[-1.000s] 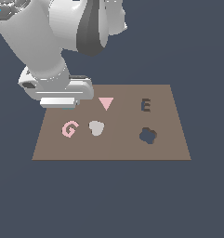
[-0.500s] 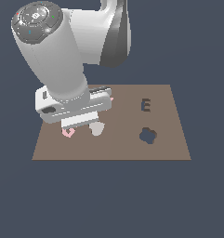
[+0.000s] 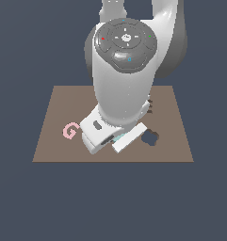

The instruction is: Insert a designated object into the corresponding slot on a board.

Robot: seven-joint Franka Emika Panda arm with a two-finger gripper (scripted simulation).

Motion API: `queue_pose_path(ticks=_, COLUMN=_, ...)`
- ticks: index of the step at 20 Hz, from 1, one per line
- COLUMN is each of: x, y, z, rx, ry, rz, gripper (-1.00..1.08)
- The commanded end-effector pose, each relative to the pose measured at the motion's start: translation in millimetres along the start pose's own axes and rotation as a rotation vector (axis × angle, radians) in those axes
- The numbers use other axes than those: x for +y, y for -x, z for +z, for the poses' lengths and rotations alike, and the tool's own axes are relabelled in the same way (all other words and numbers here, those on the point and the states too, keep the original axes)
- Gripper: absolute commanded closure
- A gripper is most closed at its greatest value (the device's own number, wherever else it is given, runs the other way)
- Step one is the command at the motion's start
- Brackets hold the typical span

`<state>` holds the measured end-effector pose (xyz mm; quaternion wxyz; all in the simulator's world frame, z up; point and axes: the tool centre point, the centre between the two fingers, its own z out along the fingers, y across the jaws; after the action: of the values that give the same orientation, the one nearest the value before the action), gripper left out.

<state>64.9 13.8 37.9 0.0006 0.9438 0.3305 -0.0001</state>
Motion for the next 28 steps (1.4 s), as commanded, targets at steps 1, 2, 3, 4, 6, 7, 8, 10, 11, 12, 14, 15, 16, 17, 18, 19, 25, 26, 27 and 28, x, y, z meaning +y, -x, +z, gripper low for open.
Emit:
queue_pose_path(ticks=1, x=-17.5, y=-22.1, z=-1.0, rx=0.000, ry=0.000, rz=-0.089, gripper=1.08)
queue_pose_path(ticks=2, x=-24.7, y=-29.7, z=-1.3, rx=0.000, ry=0.000, rz=-0.122, gripper=1.08)
queue_pose_path(ticks=3, x=-31.9, y=-36.9, z=-1.6, rx=0.000, ry=0.000, rz=-0.153, gripper=1.08)
queue_pose_path(ticks=4, x=-39.2, y=-43.5, z=-1.8, rx=0.000, ry=0.000, rz=-0.184, gripper=1.08)
queue_pose_path(ticks=6, x=-53.0, y=-54.9, z=-2.2, rx=0.000, ry=0.000, rz=-0.239, gripper=1.08)
queue_pose_path(ticks=7, x=-59.0, y=-59.5, z=-2.4, rx=0.000, ry=0.000, rz=-0.263, gripper=1.08)
queue_pose_path(ticks=8, x=-64.4, y=-63.3, z=-2.5, rx=0.000, ry=0.000, rz=-0.284, gripper=1.08)
queue_pose_path(ticks=10, x=-72.9, y=-68.8, z=-2.7, rx=-0.001, ry=0.000, rz=-0.315, gripper=1.08)
queue_pose_path(ticks=11, x=-75.9, y=-70.5, z=-2.8, rx=-0.001, ry=0.000, rz=-0.326, gripper=1.08)
queue_pose_path(ticks=12, x=-78.1, y=-71.7, z=-2.8, rx=-0.001, ry=-0.001, rz=-0.334, gripper=1.08)
queue_pose_path(ticks=14, x=-79.9, y=-72.6, z=-2.9, rx=-0.001, ry=-0.001, rz=-0.340, gripper=1.08)
queue_pose_path(ticks=15, x=-79.1, y=-71.9, z=-2.6, rx=-0.001, ry=-0.002, rz=-0.333, gripper=1.08)
queue_pose_path(ticks=16, x=-78.9, y=-71.8, z=-2.0, rx=-0.001, ry=-0.002, rz=-0.333, gripper=1.08)
queue_pose_path(ticks=17, x=-79.4, y=-71.9, z=-0.4, rx=-0.001, ry=-0.001, rz=-0.334, gripper=1.08)
queue_pose_path(ticks=18, x=-79.7, y=-72.0, z=2.3, rx=-0.001, ry=-0.001, rz=-0.336, gripper=1.08)
queue_pose_path(ticks=19, x=-80.0, y=-72.1, z=5.0, rx=-0.001, ry=-0.001, rz=-0.339, gripper=1.08)
queue_pose_path(ticks=25, x=-80.1, y=-72.0, z=7.2, rx=-0.001, ry=-0.001, rz=-0.340, gripper=-0.92)
queue_pose_path(ticks=26, x=-80.1, y=-72.0, z=7.2, rx=-0.001, ry=-0.001, rz=-0.340, gripper=-0.92)
queue_pose_path(ticks=27, x=-80.1, y=-72.0, z=7.2, rx=-0.001, ry=-0.001, rz=-0.340, gripper=-0.92)
queue_pose_path(ticks=28, x=-80.1, y=-72.0, z=7.2, rx=-0.001, ry=-0.001, rz=-0.340, gripper=-0.92)
